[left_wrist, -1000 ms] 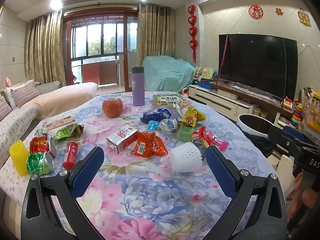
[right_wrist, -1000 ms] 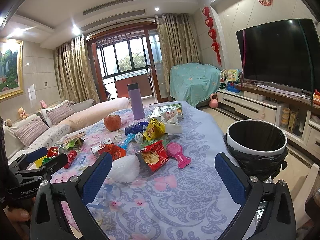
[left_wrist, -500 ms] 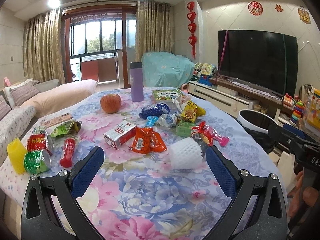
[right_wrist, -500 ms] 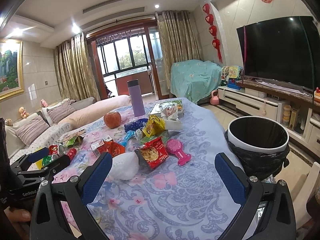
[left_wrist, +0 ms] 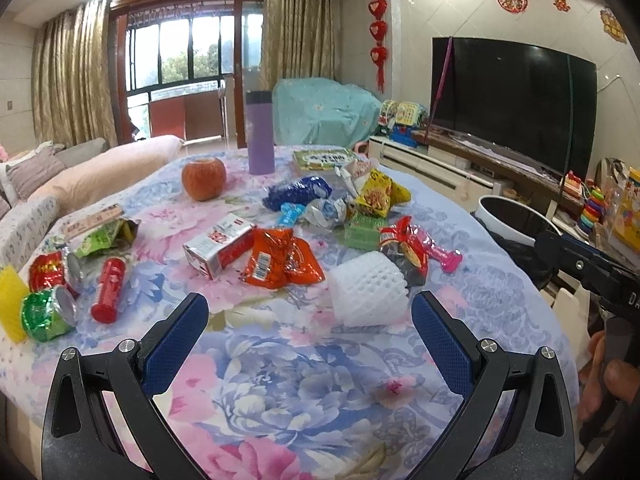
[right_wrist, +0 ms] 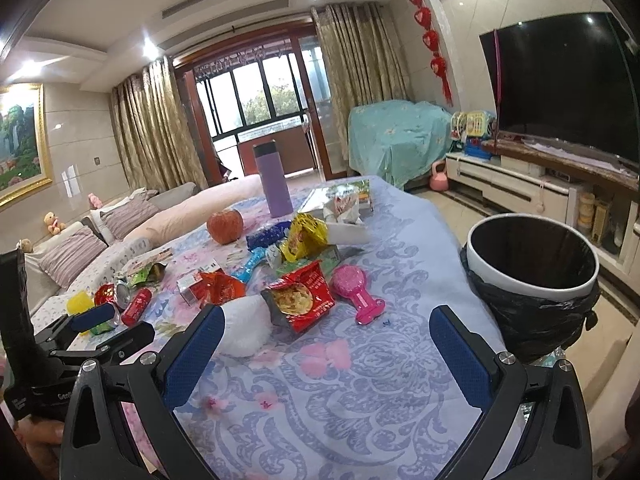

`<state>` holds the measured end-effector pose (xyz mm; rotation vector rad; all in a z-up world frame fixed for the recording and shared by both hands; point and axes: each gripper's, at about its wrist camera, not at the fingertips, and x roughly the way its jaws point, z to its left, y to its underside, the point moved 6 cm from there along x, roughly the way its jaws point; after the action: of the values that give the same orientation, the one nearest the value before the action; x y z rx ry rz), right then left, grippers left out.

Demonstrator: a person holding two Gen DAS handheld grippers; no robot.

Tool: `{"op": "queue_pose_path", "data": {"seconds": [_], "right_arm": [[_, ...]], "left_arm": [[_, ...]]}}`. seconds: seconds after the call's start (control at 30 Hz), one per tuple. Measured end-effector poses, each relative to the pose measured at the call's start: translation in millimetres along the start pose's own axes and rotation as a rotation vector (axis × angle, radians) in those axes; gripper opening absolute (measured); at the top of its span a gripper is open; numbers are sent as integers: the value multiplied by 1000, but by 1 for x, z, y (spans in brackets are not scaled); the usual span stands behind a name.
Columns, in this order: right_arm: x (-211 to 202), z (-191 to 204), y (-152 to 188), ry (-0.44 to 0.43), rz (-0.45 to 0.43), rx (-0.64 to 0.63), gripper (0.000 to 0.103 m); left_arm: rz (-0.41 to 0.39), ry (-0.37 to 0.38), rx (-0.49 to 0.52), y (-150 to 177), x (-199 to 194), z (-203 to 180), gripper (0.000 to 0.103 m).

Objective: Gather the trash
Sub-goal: 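Grasp the white foam net with the left tool while the right tool grasps the red chip bag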

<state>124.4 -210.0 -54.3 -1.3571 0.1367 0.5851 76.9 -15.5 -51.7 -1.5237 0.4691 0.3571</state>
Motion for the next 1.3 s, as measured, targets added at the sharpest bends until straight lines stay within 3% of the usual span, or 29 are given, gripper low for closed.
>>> {"op": "queue_pose_path", "data": {"seconds": [0.47,0.57,0.63,0.8,0.9,1.03,1.17,1.27,1.3], "right_arm": [[46,-14,19,-41,148,47,101],[54,-16,20,-42,165,48,99],[59,-16,20,-47,175,51,97],[74,-13,20,-76,205,66,92],[86,-9,18,-99,226,68,88],[106,-3,17,-137,257,86,87],[126,-1,20,-154,300,118,73],[140,-1,22,-176,338,144,56],[143,0,23,-185,350,147,48]], "left_arm": [[143,99,13,8,59,-20,101],[172,118,22,11,72,-25,85],[208,143,13,14,82,-25,62],[296,220,-66,25,99,-17,24],[324,240,-107,30,103,-10,14],[331,239,-130,30,101,-3,13],[323,234,-138,25,92,0,19],[294,218,-119,16,89,3,41],[281,212,-111,13,88,3,55]]}}
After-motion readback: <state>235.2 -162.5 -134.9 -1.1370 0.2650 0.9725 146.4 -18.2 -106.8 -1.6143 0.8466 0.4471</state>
